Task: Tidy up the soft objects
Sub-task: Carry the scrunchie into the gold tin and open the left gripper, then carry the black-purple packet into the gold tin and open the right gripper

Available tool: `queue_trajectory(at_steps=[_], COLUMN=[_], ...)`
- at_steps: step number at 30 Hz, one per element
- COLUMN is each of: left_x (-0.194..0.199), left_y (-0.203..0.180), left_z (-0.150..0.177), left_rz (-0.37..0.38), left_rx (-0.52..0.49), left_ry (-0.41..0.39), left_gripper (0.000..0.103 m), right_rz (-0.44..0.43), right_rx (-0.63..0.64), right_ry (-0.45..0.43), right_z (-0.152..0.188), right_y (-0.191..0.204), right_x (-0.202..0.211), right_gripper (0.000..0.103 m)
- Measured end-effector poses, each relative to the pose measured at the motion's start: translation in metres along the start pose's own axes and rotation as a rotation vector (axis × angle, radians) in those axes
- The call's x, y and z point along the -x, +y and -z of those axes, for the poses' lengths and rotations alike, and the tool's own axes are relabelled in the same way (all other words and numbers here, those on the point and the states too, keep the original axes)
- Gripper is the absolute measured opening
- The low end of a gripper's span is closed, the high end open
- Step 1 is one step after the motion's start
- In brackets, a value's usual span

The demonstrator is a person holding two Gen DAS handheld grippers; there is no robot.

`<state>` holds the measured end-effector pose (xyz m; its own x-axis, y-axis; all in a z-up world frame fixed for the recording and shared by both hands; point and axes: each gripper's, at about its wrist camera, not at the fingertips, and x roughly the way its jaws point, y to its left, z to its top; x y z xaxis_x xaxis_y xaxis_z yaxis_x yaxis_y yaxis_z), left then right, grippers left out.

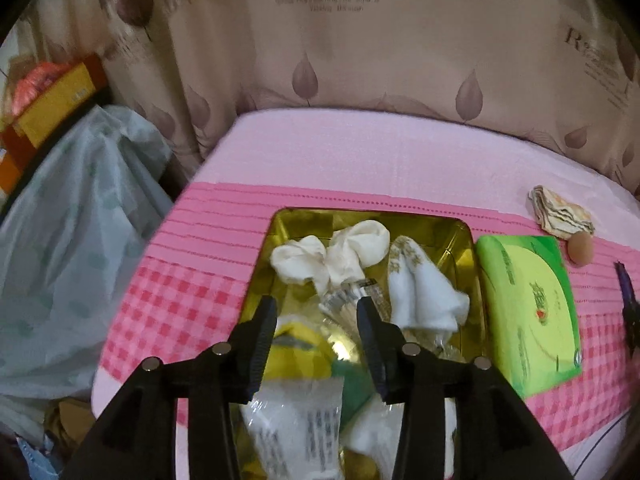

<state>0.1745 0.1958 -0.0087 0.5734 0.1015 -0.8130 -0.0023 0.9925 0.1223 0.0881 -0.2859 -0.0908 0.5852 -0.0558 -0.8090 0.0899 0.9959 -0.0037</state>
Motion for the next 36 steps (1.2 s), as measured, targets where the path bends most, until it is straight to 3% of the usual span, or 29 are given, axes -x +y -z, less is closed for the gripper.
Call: queue_trajectory(at_steps=[11,19,28,36], left_x=[0.041,0.059,0.056,0.053], left_y=[-0.002,0.019,0.049,0.070], left_z=[0.067,0.075,0.079,0.083], left_rz=[-0.095,-0.123,-0.154,-0.180], left_rx=[-0.039,0.054,0.187,0.277], left_ry=[-0.053,-0.114,-0.097,-0.076], left_gripper=[0.048,0.049,0.050,0.050], right_rz=[0.020,0.006,-0.079,-0.224], right_rx=[0.011,0.003,0.041,0.168], right_ry=[-0.002,0.004,-0.056,-0.106], right_z=[0.001,0.012,0.011,-0.002], right_y=[0.003,0.021,0.068,0.150], right_x=[0.003,0.019,0.061,0.091], right_gripper=[0.039,0.038,0.038,0.038])
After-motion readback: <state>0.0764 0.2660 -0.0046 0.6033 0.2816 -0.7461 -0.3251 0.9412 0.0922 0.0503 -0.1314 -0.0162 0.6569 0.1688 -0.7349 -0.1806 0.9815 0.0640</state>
